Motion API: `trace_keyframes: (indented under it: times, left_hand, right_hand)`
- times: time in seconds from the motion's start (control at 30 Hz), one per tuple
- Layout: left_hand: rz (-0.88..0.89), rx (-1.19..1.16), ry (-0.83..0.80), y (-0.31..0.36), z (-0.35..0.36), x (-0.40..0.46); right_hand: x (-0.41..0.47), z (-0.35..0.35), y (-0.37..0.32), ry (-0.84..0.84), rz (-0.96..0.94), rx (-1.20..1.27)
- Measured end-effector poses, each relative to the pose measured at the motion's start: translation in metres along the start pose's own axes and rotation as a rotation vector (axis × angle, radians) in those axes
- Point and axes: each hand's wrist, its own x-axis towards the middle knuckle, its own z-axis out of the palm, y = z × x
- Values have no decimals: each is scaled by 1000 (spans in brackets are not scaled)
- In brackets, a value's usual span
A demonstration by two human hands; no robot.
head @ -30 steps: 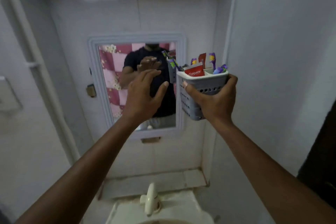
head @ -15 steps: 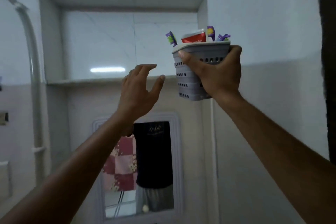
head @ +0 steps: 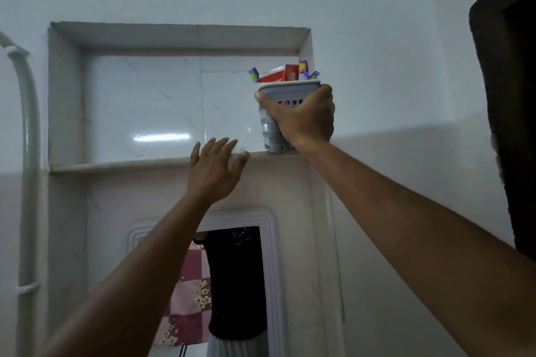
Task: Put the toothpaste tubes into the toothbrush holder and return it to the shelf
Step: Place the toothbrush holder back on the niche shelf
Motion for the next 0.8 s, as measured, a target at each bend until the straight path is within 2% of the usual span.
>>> trace_keyframes:
  times: [0.2, 0.4, 0.6, 0.8]
  left_hand:
    - [31, 103, 84, -3, 12, -4]
    - [35, 115, 134, -3, 17, -6]
    - [39, 136, 155, -3, 19, -8]
    - [40, 143, 168, -3, 20, -8]
  right_hand:
    - [12, 25, 23, -24, 20, -7]
    - [30, 47, 33, -210, 45, -131]
    - [6, 64, 66, -373, -3, -250]
    - [-6, 71, 79, -463, -63, -388]
